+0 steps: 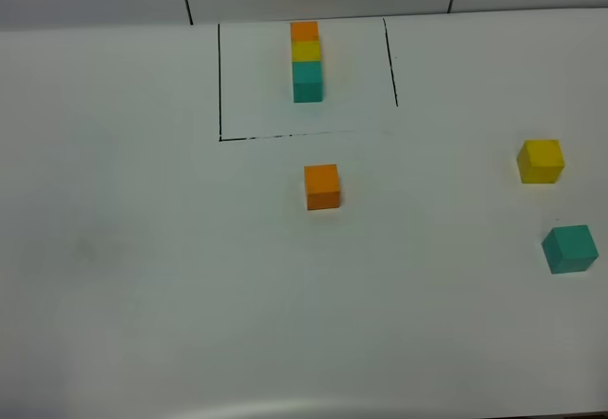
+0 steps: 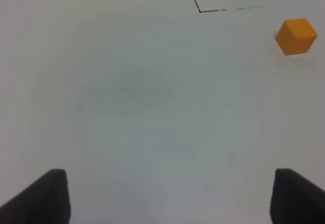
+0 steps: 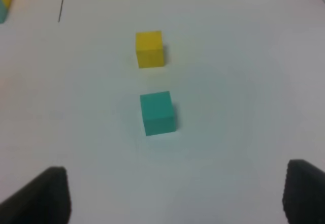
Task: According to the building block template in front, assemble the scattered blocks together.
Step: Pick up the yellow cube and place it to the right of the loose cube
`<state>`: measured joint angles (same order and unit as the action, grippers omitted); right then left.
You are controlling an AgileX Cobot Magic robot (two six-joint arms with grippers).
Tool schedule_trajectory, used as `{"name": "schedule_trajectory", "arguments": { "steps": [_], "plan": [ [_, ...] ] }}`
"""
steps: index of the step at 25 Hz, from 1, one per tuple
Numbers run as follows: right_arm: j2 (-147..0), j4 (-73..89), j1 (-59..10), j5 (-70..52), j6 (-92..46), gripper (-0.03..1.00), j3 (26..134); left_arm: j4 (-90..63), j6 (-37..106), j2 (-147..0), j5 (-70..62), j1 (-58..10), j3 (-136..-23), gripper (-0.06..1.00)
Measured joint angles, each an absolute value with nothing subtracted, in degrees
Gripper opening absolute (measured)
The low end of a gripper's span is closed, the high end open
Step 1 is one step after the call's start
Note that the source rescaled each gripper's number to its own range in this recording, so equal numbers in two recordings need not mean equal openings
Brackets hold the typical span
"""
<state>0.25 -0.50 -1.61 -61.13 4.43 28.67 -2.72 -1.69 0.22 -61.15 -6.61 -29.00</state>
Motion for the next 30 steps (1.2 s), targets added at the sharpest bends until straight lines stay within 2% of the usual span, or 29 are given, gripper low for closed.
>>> {"name": "schedule_trajectory", "arguments": {
  "steps": [6,26,28,30],
  "plan": [
    [0.3,-0.5,-1.6,-61.1,4.4,0.70,28.7,-2.7,-1.7,0.2,-61.1,-1.8,-29.0,0.68],
    [0.3,-0.4,-1.6,-61.1,4.4,0.70,28.7,-2.7,-1.7,0.2,-61.1,-1.7,-29.0,0.68],
    [-0.1,-0.4,-1.6,-61.1,4.4,0.72,28.7,-2.7,-1.7,0.2,-61.1,-1.7,-29.0,0.67],
    [-2.9,-0.4,-1.6,-60.8,4.4,0.78,29.0,-2.7,-1.7,0.2,-61.1,-1.7,-29.0,0.67]
  ]
}}
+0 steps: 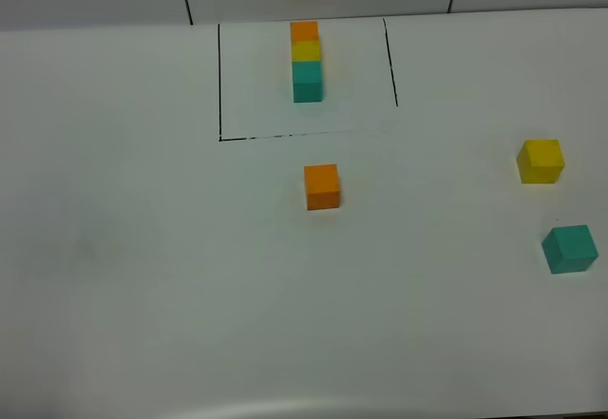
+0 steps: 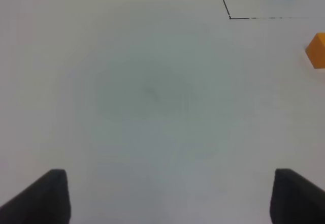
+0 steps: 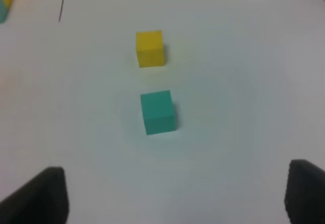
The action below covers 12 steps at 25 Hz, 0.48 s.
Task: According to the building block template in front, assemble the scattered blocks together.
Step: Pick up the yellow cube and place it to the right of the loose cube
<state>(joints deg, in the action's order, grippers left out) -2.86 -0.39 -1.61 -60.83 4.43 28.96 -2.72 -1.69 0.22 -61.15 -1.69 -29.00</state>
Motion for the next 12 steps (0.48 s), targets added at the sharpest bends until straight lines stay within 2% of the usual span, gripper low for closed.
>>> {"name": "schedule_trajectory", "arguments": {
  "steps": [3,5,12],
  "plan": [
    [-11.7,-0.4,-1.6,-58.8,3.6,0.94,30.2,-2.7,-1.7,0.2,-61.1,-1.7,-29.0,0.67],
    [-20.2,-0.4,-1.6,-56.3,2.4,0.99,31.7,-2.7,-1.7,0.2,-61.1,-1.7,-29.0,0.67],
    [-53.6,-0.9,-1.6,-47.0,-2.5,1.00,41.0,-2.7,-1.7,0.2,-61.1,-1.7,-29.0,0.67]
  ]
}}
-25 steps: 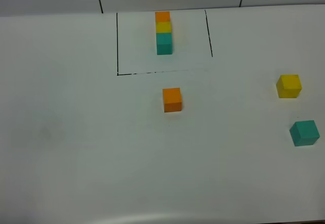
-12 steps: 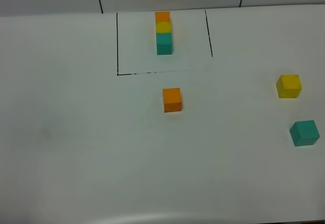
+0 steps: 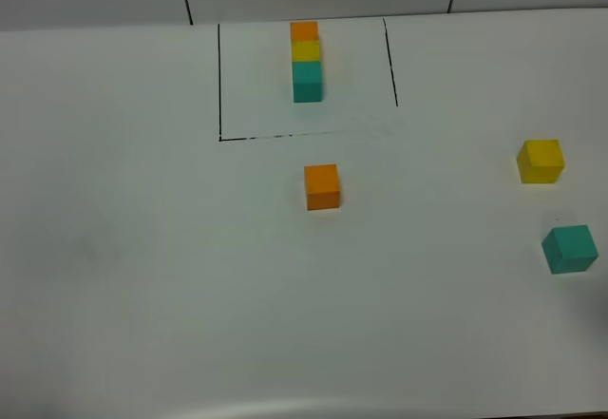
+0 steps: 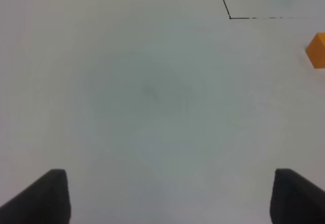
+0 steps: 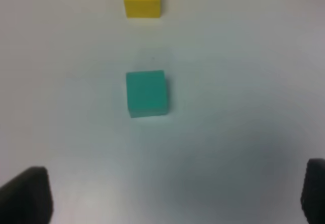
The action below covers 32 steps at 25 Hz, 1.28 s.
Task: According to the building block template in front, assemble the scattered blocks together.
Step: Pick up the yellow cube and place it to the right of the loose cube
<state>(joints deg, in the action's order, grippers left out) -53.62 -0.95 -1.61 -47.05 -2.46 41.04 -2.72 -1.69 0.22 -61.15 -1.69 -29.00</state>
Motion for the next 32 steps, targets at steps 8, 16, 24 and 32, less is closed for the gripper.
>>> {"name": "schedule_trajectory", "arguments": {
  "steps": [8,16,24,32],
  "plan": [
    [-82.6,-0.8,-1.6,-44.6,-4.6,1.00,55.8,-2.7,-1.7,0.2,-61.1,-1.7,-29.0,0.67],
    [-97.6,-0.8,-3.2,-44.3,-4.6,1.00,66.3,-2.7,-1.7,0.2,-61.1,-1.7,-29.0,0.67],
    [-107.7,-0.6,-5.2,-43.3,-4.0,1.00,74.0,-2.7,-1.7,0.2,-61.1,-1.7,-29.0,0.67],
    [-115.6,-0.5,-5.1,-41.8,-3.9,1.00,78.6,-2.7,-1.7,0.2,-61.1,-1.7,-29.0,0.67]
  ]
}}
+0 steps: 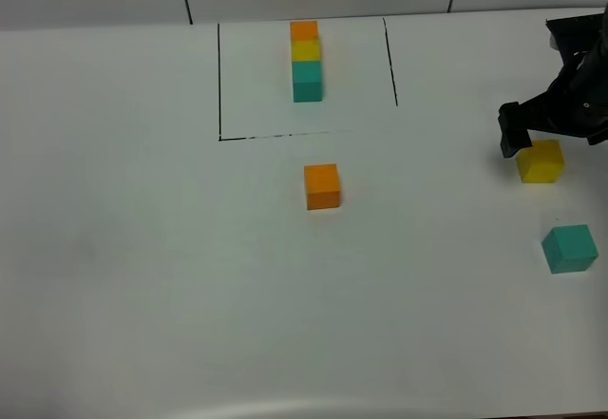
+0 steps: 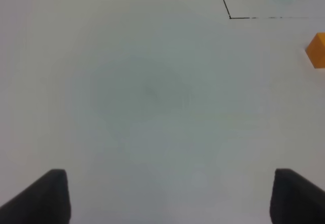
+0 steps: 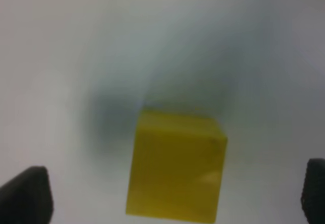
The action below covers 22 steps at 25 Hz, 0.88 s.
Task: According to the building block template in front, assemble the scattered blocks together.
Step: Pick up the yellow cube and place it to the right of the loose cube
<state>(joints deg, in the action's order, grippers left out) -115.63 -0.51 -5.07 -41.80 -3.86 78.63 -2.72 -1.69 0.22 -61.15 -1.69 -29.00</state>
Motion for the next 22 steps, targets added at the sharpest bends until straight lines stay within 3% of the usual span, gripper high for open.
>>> {"name": "schedule_trajectory", "arguments": {
  "steps": [4,8,11,14,22],
  "plan": [
    [-117.7,-0.5,-5.0,-41.4,-3.9,0.93,78.6,-2.7,-1.7,0.2,-61.1,-1.7,-29.0,0.67],
    [-119.2,-0.5,-5.0,-41.3,-3.8,0.71,78.6,-2.7,-1.7,0.2,-61.1,-1.7,-29.0,0.67],
    [-119.4,-0.5,-5.0,-41.3,-3.8,0.43,78.6,-2.7,-1.7,0.2,-61.1,-1.7,-29.0,0.67],
    [-119.4,-0.8,-5.0,-41.3,-3.7,0.00,78.6,-2.7,-1.7,0.2,-61.1,-1.7,-29.0,0.67],
    [-117.4,-2.2,-7.3,-43.9,-12.6,0.01,78.6,-2.7,-1.7,0.2,-61.1,-1.7,-29.0,0.67]
  ]
}}
